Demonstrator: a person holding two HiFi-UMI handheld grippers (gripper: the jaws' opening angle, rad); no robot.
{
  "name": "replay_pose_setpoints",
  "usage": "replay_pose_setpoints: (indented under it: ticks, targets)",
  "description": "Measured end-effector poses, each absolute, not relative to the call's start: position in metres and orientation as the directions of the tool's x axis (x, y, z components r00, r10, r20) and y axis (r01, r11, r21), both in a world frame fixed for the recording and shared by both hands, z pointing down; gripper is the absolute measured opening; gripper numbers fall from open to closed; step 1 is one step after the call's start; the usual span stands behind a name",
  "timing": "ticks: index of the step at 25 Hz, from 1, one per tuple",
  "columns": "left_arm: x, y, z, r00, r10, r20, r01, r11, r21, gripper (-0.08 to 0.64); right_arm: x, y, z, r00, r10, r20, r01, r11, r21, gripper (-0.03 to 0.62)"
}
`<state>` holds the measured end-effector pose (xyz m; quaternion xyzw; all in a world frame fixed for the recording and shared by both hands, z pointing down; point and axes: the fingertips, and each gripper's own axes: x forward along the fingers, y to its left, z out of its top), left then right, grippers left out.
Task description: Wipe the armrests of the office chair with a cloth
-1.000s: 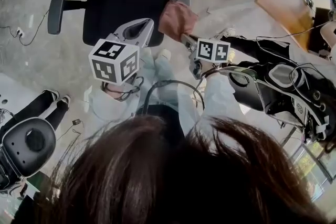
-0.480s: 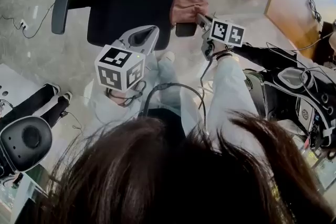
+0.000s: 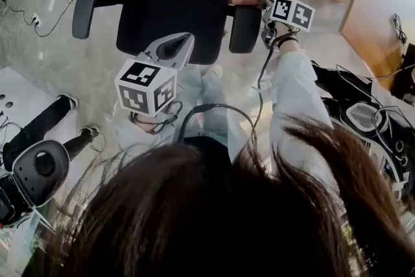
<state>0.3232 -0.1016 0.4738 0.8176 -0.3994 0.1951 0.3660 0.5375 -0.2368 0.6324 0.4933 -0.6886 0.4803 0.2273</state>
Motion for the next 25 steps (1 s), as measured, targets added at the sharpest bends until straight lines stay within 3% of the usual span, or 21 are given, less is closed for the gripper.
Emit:
replay_pose_setpoints:
  ticks: [10,17,25]
  targets:
    - [0.366,-0.125,0.465,0.653,-0.455,0.606,-0.756,-0.45,0.476,0.002,0.543,-0.18,0.619,-0.517,-0.383,0.765,-0.845,0.086,-0.528,0.038]
    - [0.368,-0.052,0.457,0.691,-0.456,0.56,-0.72,-0.506,0.476,0.002,0.519,-0.05,0.609,-0.547,-0.399,0.736,-0.826,0.116,-0.552,0.038]
    - [0.385,-0.081,0.447,0.705,-0.439,0.557,-0.705,-0.517,0.485,0.002,0.512,-0.027,0.612,-0.581,-0.34,0.74,-0.801,0.078,-0.593,0.038]
